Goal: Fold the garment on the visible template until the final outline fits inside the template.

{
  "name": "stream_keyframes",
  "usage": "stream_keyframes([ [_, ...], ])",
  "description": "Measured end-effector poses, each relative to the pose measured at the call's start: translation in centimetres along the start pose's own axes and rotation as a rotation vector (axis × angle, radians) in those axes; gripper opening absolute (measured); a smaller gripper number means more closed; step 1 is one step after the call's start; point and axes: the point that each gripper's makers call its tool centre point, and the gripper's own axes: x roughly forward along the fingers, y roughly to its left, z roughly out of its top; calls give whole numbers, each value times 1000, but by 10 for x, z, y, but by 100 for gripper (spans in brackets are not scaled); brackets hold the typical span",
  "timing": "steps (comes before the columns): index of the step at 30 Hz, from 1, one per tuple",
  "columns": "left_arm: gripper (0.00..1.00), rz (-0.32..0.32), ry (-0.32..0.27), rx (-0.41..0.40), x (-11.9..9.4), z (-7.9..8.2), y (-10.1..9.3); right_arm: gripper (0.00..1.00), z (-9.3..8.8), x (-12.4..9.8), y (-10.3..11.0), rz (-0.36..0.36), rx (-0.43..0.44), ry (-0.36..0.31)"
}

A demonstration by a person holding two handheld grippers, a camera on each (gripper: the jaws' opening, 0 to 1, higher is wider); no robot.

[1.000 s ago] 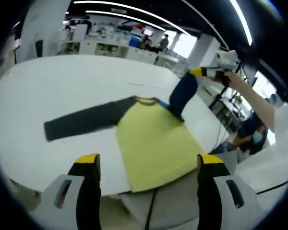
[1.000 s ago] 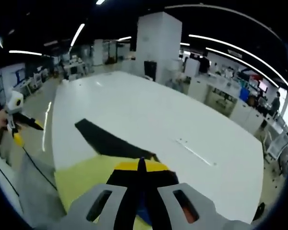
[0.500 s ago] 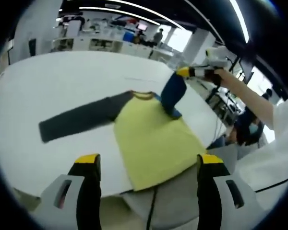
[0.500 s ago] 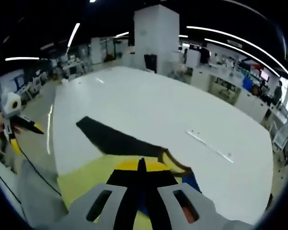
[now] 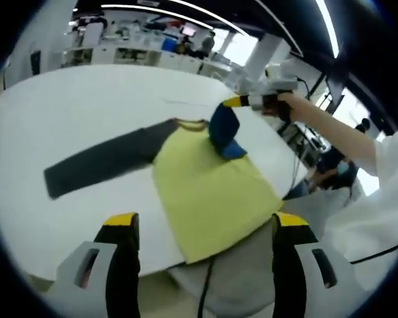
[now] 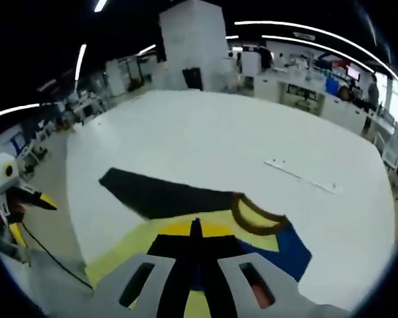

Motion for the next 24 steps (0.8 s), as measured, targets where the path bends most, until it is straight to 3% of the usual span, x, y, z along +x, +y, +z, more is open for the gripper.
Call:
stream_keyframes([
  [9, 78, -19, 19, -3, 6, -4, 6, 2, -32, 42, 13, -18, 67, 77],
  [16, 78, -30, 23, -6, 8, -5, 6, 2, -42, 61, 19, -37, 118, 100],
  [24, 78, -26, 31, -25, 6, -12, 10, 2, -49, 78, 29, -49, 257, 96],
])
